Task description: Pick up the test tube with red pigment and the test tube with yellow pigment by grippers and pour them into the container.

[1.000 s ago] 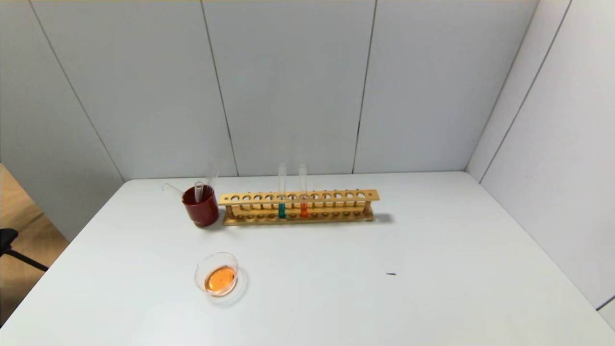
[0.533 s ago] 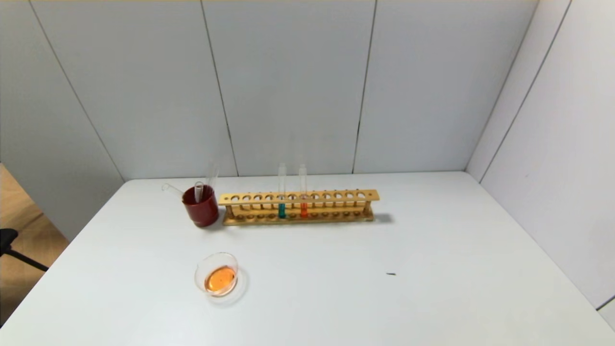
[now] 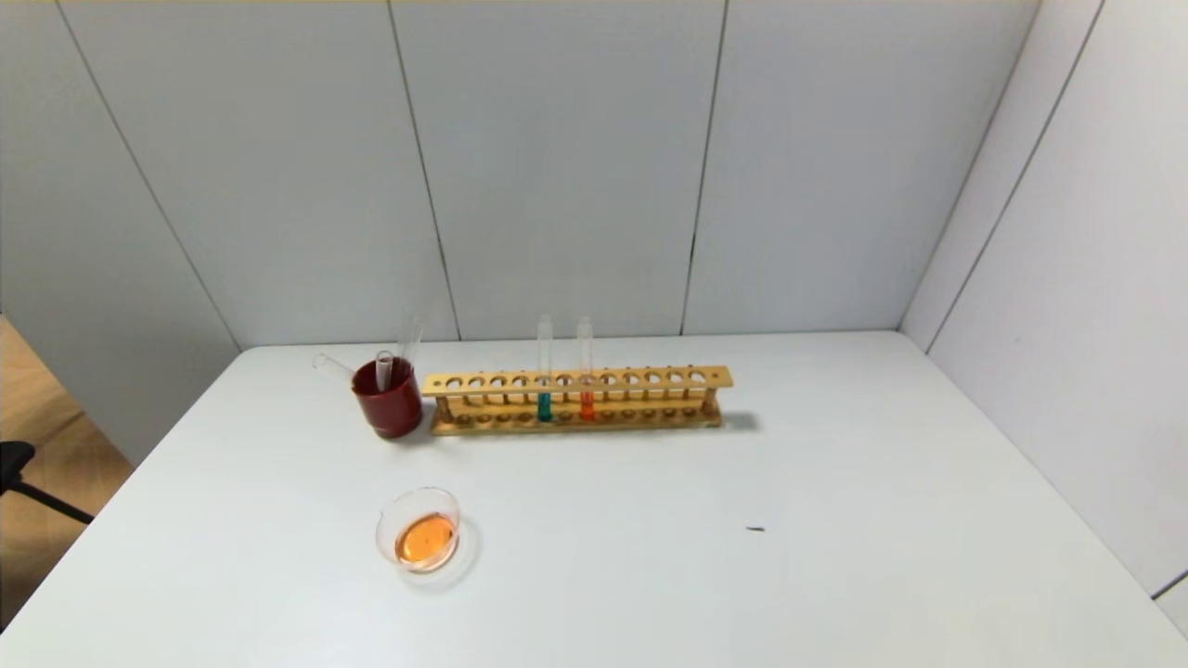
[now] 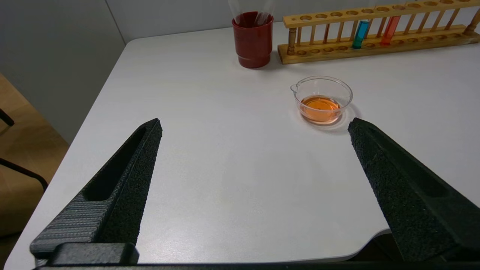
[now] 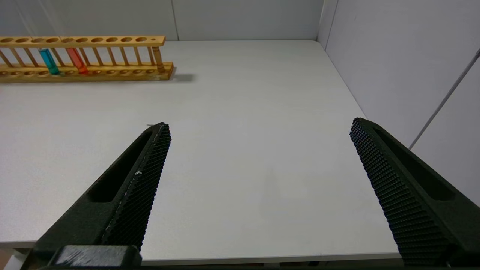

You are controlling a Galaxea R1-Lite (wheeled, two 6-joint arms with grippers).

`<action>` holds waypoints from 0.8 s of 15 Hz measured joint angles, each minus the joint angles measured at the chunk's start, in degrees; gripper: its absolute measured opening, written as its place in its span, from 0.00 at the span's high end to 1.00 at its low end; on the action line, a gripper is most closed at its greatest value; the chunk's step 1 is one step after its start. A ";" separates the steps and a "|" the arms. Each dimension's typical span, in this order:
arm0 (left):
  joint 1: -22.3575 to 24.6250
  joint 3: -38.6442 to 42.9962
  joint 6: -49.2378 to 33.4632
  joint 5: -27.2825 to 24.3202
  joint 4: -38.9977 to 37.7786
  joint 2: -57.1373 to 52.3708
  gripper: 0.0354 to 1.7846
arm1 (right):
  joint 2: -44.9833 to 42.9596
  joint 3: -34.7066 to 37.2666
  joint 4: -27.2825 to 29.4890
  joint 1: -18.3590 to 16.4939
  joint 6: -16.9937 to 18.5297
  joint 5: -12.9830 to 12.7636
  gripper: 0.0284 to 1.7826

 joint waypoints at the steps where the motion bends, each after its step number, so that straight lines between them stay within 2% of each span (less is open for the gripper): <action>1: 0.00 0.00 0.00 -0.02 0.00 0.00 0.02 | 0.00 0.00 0.00 0.00 -0.02 -0.02 0.02; 12: 0.00 0.00 -0.02 -0.02 0.00 0.02 0.02 | 0.00 0.00 0.00 0.00 -0.02 0.00 0.02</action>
